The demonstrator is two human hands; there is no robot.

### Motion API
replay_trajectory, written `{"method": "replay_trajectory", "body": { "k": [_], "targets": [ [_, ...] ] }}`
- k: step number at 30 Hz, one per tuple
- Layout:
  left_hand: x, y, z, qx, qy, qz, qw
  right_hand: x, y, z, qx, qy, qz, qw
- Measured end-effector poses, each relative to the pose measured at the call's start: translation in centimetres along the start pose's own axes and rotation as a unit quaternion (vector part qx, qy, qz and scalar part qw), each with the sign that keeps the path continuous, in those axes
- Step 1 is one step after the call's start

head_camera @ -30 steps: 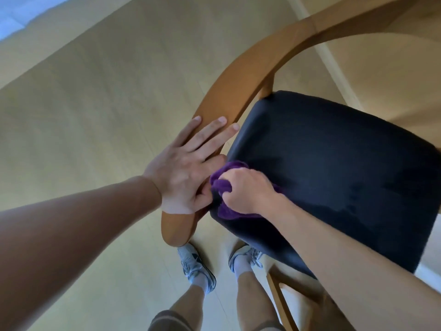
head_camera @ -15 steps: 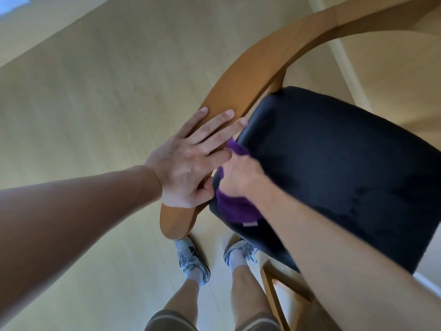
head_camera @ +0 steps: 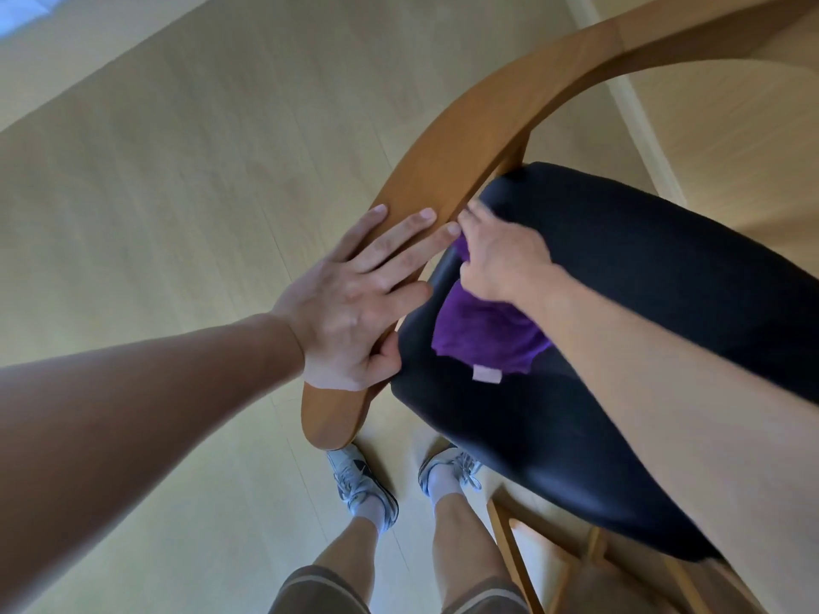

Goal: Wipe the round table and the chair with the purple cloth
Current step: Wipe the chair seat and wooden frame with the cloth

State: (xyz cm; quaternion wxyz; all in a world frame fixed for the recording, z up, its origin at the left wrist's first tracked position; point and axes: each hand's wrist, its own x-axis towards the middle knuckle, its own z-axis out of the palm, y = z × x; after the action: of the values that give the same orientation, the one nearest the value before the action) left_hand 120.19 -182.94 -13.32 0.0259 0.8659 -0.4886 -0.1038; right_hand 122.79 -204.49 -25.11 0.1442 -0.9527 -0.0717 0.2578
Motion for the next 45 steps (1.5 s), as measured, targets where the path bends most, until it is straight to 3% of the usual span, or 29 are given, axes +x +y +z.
{"method": "replay_trajectory", "body": {
  "k": [6,15,19,21,25,29,34,40,45],
  "targets": [
    [0.1,0.1,0.0,-0.003,0.006,-0.001,1.0,2.5,-1.9,1.1,0.029,0.01,0.086,0.996],
    [0.0,0.1,-0.1,-0.004,0.003,0.005,1.0,-7.5,-10.0,8.1,0.069,-0.175,-0.095,0.977],
    [0.0,0.1,0.0,0.0,0.002,0.0,1.0,-7.4,-8.7,7.6,-0.057,-0.153,-0.192,0.968],
    [0.0,0.3,0.0,-0.007,-0.003,-0.003,1.0,-5.0,-7.3,6.2,-0.112,-0.126,-0.199,0.965],
    [-0.1,0.1,0.1,-0.027,0.017,0.001,0.999,1.1,-3.0,1.6,-0.142,-0.043,-0.091,0.985],
    [-0.2,0.1,0.1,-0.023,0.015,-0.001,1.0,5.1,1.3,-2.3,-0.103,0.048,0.032,0.993],
    [-0.1,0.1,0.0,-0.023,0.012,-0.002,1.0,4.0,-0.3,-1.4,0.015,0.023,0.106,0.994],
    [-0.2,0.2,-0.1,-0.036,0.016,0.001,0.999,-3.3,-5.6,3.1,0.097,-0.077,0.025,0.992],
    [0.0,0.4,-0.4,-0.027,-0.004,-0.001,1.0,-7.8,-6.6,6.3,0.028,-0.131,-0.114,0.984]
  ]
}}
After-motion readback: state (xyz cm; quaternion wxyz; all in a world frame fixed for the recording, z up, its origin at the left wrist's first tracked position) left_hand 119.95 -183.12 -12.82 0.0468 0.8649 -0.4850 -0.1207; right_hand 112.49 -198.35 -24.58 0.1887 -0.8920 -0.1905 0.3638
